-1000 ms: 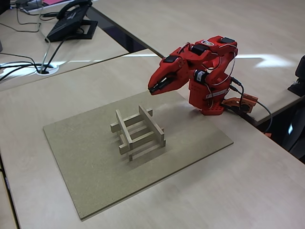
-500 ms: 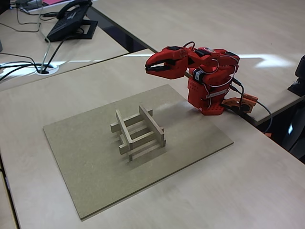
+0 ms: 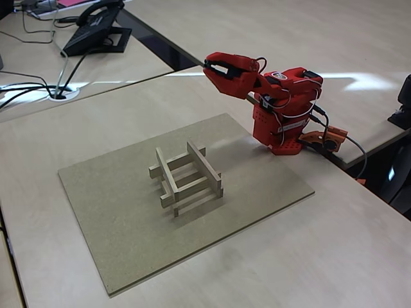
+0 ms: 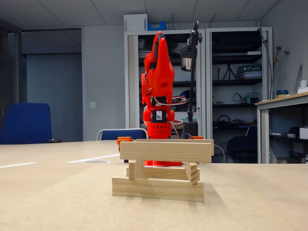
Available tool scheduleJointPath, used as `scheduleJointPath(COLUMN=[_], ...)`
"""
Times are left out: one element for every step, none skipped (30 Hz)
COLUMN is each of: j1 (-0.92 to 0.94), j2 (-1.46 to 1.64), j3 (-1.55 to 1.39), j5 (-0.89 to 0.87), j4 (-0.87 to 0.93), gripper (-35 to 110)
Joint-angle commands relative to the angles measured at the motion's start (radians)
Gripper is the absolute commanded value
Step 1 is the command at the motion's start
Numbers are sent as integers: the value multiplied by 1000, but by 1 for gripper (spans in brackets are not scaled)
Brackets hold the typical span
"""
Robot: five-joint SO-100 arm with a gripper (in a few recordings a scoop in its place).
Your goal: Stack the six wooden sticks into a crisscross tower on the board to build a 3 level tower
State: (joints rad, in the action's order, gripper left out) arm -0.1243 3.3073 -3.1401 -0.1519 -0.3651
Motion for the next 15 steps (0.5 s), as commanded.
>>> scheduleJointPath(j1=[5, 11, 15, 17, 20, 26, 28, 25, 21, 20, 18, 20, 21, 25, 28], j2=[14, 14, 14, 14, 14, 14, 14, 14, 12, 12, 12, 12, 12, 12, 12], j3=[-2, -2, -2, -2, -2, -2, -2, -2, -2, -2, -2, -2, -2, -2, -2], j5=[-5, -3, -2, -2, 15, 18, 9, 8, 2, -11, -11, -11, -9, -9, -8], j4=[-121, -153, -183, -210, -233, -252, -281, -321, -362, -405, -448, -495, -548, -598, -653], gripper=[0, 0, 0, 0, 0, 0, 0, 0, 0, 0, 0, 0, 0, 0, 0])
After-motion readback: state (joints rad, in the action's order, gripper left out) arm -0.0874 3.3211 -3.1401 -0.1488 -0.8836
